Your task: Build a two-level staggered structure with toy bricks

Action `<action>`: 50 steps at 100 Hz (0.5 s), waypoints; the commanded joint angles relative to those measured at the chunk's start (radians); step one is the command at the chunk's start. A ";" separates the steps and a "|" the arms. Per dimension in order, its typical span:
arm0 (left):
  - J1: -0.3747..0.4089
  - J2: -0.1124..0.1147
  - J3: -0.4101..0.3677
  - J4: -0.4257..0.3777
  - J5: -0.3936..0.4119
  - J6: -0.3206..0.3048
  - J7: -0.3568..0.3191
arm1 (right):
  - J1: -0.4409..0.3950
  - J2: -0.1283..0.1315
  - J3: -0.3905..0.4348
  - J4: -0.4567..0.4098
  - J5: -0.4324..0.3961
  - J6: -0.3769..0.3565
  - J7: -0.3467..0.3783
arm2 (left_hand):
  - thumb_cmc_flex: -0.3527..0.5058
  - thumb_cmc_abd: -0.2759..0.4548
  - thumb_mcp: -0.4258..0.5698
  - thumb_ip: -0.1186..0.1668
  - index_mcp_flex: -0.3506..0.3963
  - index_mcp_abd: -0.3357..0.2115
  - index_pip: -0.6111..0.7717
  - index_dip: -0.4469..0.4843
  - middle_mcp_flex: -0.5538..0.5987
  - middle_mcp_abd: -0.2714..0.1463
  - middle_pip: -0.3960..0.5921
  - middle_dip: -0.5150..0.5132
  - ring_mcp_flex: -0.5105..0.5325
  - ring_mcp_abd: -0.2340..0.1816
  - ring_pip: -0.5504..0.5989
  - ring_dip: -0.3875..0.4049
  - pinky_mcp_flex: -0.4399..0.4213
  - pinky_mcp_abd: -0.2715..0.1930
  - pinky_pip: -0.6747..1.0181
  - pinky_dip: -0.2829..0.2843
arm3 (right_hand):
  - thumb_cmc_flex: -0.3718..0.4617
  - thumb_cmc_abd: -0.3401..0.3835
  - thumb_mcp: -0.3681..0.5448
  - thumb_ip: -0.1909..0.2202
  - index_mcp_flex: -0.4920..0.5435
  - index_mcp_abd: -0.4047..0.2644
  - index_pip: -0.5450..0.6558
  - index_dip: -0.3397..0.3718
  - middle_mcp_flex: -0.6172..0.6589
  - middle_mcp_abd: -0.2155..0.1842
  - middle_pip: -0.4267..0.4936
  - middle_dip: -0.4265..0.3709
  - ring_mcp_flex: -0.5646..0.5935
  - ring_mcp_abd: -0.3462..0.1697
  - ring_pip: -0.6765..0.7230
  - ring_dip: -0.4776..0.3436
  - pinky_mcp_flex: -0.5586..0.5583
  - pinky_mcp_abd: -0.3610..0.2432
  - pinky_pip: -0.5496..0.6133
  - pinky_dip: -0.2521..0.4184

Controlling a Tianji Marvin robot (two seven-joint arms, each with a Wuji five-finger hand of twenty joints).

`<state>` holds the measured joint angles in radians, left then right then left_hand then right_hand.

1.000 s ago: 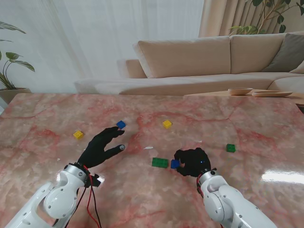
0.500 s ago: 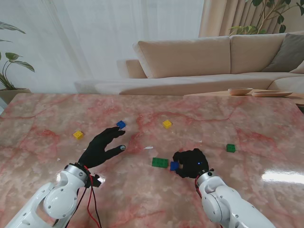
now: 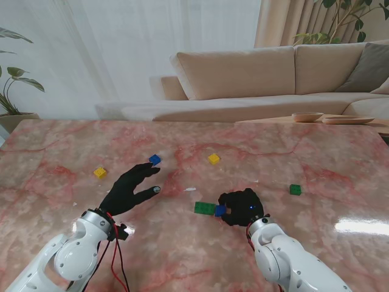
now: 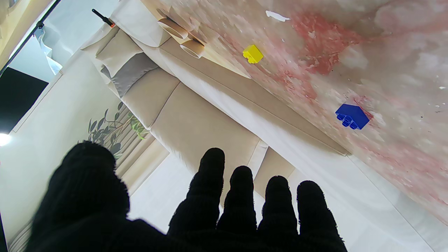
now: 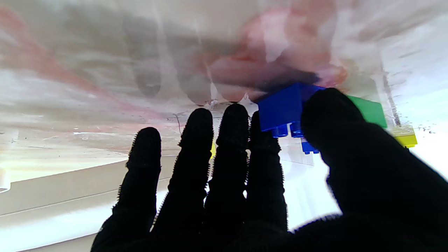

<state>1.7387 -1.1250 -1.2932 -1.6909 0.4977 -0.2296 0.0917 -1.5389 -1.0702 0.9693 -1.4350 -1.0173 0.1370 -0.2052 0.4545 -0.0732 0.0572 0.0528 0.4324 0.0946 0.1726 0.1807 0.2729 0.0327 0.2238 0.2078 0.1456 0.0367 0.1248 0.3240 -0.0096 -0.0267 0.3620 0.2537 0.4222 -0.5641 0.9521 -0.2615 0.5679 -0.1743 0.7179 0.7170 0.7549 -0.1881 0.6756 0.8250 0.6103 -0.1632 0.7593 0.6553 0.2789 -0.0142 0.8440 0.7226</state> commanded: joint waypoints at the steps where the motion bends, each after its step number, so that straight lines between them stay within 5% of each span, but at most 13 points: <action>1: 0.008 0.003 0.000 -0.005 0.003 0.004 -0.006 | -0.005 -0.003 -0.003 0.011 0.004 0.006 0.014 | 0.027 0.026 -0.023 -0.005 0.013 -0.023 -0.005 0.009 -0.015 -0.023 -0.025 -0.013 0.011 -0.051 -0.028 -0.012 -0.009 -0.026 -0.037 0.009 | -0.032 0.023 0.046 0.034 0.022 -0.023 -0.007 0.022 -0.023 -0.011 -0.005 -0.035 -0.015 -0.012 -0.011 0.008 -0.020 -0.006 -0.020 0.020; 27: 0.011 0.005 -0.007 -0.013 0.007 0.007 -0.017 | 0.000 -0.003 -0.009 0.016 0.006 -0.002 0.012 | 0.028 0.026 -0.024 -0.006 0.013 -0.027 -0.005 0.009 -0.016 -0.023 -0.026 -0.014 0.012 -0.052 -0.028 -0.012 -0.007 -0.021 -0.037 0.011 | -0.071 0.028 0.060 0.079 0.023 -0.003 -0.056 0.046 -0.043 -0.007 -0.005 -0.049 -0.032 -0.010 -0.015 0.004 -0.032 -0.008 -0.030 0.020; 33: 0.013 0.006 -0.009 -0.016 0.007 0.009 -0.021 | 0.000 -0.002 -0.010 0.016 0.004 -0.004 0.012 | 0.028 0.026 -0.024 -0.006 0.012 -0.027 -0.005 0.009 -0.015 -0.024 -0.026 -0.014 0.013 -0.052 -0.028 -0.012 -0.008 -0.021 -0.037 0.012 | -0.081 0.041 0.028 0.129 0.020 0.009 -0.094 0.063 -0.058 -0.003 -0.008 -0.053 -0.045 -0.010 -0.019 0.002 -0.037 -0.008 -0.036 0.021; 50: 0.017 0.007 -0.012 -0.020 0.010 0.008 -0.024 | -0.003 0.001 -0.008 0.011 -0.005 -0.006 0.022 | 0.029 0.026 -0.025 -0.006 0.013 -0.030 -0.005 0.010 -0.014 -0.025 -0.026 -0.014 0.013 -0.053 -0.029 -0.012 -0.009 -0.018 -0.036 0.014 | -0.077 0.044 -0.028 0.132 0.009 0.018 -0.116 0.074 -0.077 0.000 -0.013 -0.057 -0.063 -0.006 -0.023 0.001 -0.048 -0.009 -0.042 0.023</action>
<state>1.7476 -1.1200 -1.3051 -1.7078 0.5040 -0.2243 0.0696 -1.5309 -1.0703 0.9614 -1.4287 -1.0204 0.1309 -0.2038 0.4545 -0.0732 0.0572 0.0528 0.4324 0.0946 0.1726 0.1807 0.2729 0.0327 0.2238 0.2078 0.1456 0.0366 0.1247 0.3240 -0.0096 -0.0267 0.3615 0.2537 0.3752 -0.5280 0.9378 -0.1633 0.5754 -0.1622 0.6157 0.7683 0.7074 -0.1946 0.7035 0.8052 0.5745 -0.1631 0.7426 0.6553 0.2473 -0.0141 0.8186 0.7226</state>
